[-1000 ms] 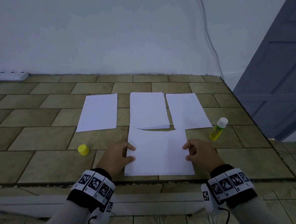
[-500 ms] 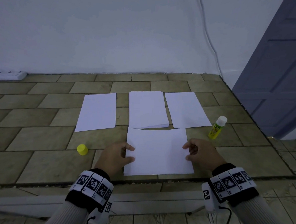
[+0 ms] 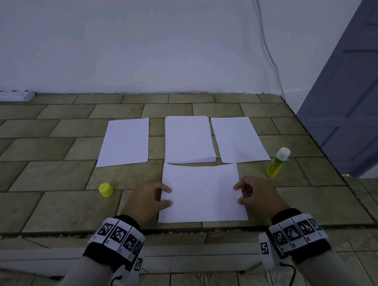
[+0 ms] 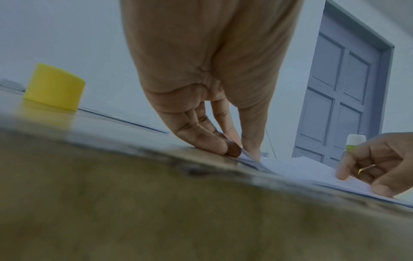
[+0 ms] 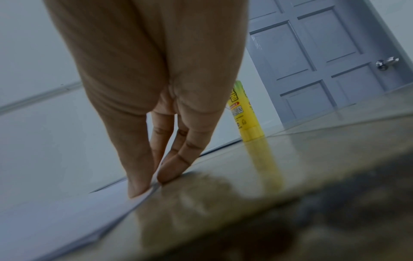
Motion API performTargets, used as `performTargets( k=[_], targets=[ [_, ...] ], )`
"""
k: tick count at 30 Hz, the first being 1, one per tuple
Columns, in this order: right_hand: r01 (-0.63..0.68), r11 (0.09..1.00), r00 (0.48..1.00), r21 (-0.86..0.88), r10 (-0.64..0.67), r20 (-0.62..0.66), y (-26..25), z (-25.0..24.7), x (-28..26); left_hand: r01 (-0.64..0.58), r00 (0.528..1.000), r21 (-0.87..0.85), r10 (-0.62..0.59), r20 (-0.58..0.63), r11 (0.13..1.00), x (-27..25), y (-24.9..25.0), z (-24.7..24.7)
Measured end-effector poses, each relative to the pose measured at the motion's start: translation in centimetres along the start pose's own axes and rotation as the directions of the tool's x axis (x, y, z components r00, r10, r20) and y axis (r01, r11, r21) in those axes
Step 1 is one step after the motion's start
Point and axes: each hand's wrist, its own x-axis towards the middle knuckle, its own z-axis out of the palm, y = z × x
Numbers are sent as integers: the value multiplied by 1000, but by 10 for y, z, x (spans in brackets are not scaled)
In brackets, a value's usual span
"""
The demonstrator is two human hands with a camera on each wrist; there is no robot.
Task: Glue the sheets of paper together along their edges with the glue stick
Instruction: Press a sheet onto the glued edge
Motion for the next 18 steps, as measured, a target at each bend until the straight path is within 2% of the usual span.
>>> performTargets(
  k=[14, 18],
  targets=[
    [5, 999, 1000, -33, -4, 3, -5, 0, -1, 6, 1000, 7, -6, -7, 1000, -2, -1, 0],
    [-7, 997, 1000, -72, 7, 7, -7, 1, 0, 22, 1000, 100, -23, 14, 995, 0, -2, 0]
  ],
)
